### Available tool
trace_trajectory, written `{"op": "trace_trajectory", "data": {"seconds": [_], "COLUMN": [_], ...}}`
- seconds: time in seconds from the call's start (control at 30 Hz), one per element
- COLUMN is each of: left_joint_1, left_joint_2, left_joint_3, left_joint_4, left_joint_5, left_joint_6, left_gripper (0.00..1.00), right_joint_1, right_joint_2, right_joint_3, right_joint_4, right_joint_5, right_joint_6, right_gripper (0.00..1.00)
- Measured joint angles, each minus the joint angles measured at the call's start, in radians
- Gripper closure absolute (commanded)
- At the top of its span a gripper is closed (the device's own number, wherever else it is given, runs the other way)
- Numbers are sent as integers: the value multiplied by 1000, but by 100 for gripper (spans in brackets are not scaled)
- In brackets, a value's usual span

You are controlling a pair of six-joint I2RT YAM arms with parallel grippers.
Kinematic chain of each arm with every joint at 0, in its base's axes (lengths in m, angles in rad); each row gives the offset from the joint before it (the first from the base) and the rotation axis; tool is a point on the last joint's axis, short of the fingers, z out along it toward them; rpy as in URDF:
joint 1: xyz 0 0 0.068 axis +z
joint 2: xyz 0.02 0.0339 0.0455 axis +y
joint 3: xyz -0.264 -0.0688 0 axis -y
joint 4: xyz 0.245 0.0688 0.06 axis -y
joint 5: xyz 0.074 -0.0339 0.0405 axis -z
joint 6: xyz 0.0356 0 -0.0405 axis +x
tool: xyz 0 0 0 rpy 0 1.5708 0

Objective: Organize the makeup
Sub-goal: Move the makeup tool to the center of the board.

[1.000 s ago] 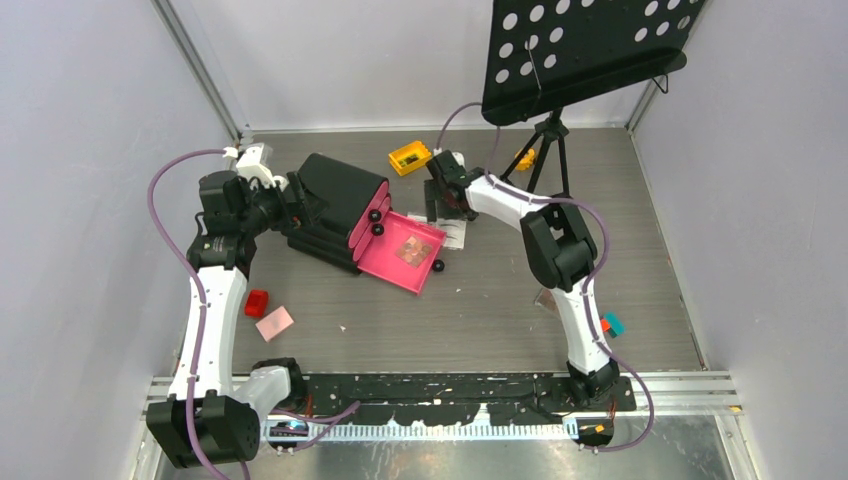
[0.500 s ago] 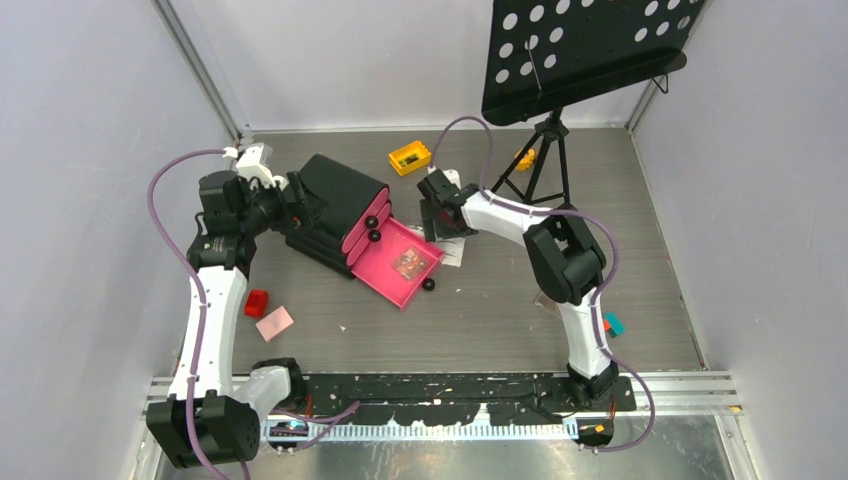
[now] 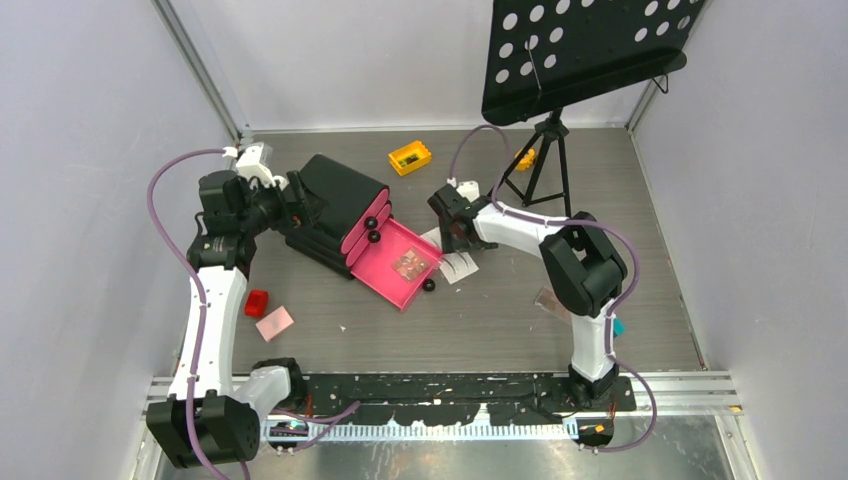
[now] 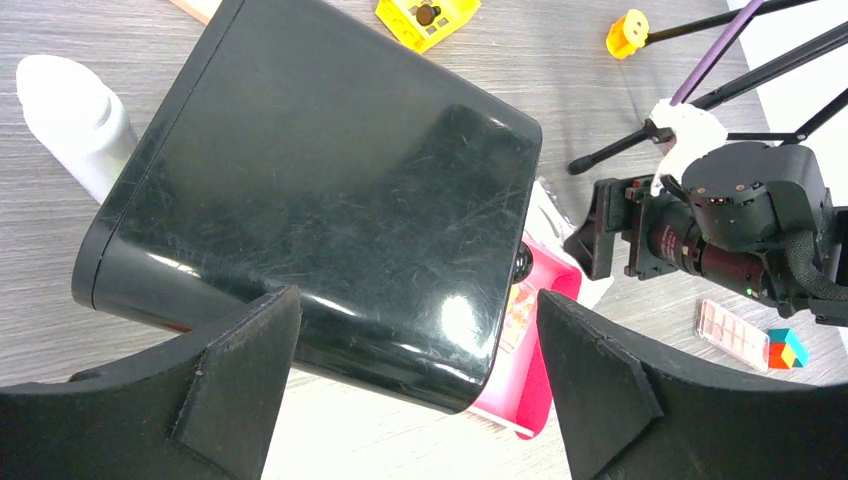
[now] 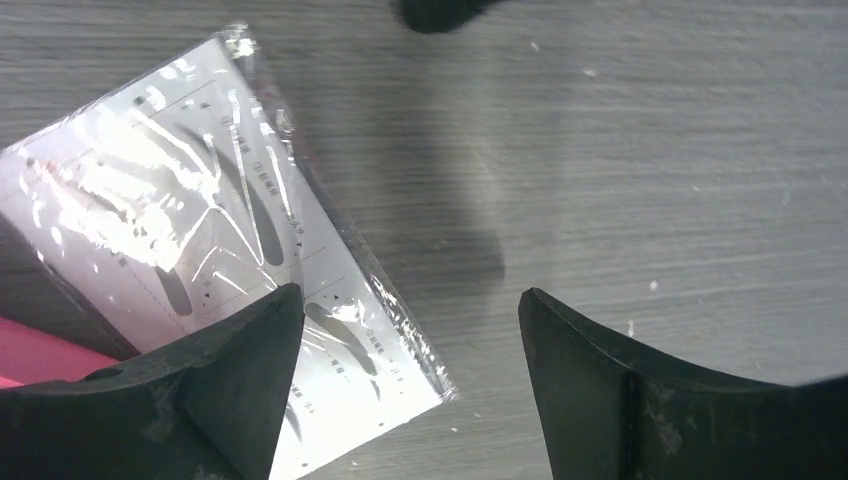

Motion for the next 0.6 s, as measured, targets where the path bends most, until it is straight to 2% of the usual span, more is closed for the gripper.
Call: {"op": "trace_trajectory", "data": {"seconds": [0.33, 0.6], "left_joint_1": [0, 0], "left_joint_2": [1, 2], "left_joint_3": [0, 0], "left_joint_4": [3, 5], "left_joint_5": [4, 4], "left_joint_6": [0, 0], "left_gripper": [10, 10], "right_joint_1": [-57, -70], "right_joint_2": [-136, -208], "right_joint_3": [-164, -230], "right_joint_4": [-99, -189], "right_joint_5": [56, 83], "right_joint_6": [42, 45], "right_gripper": [16, 13]}}
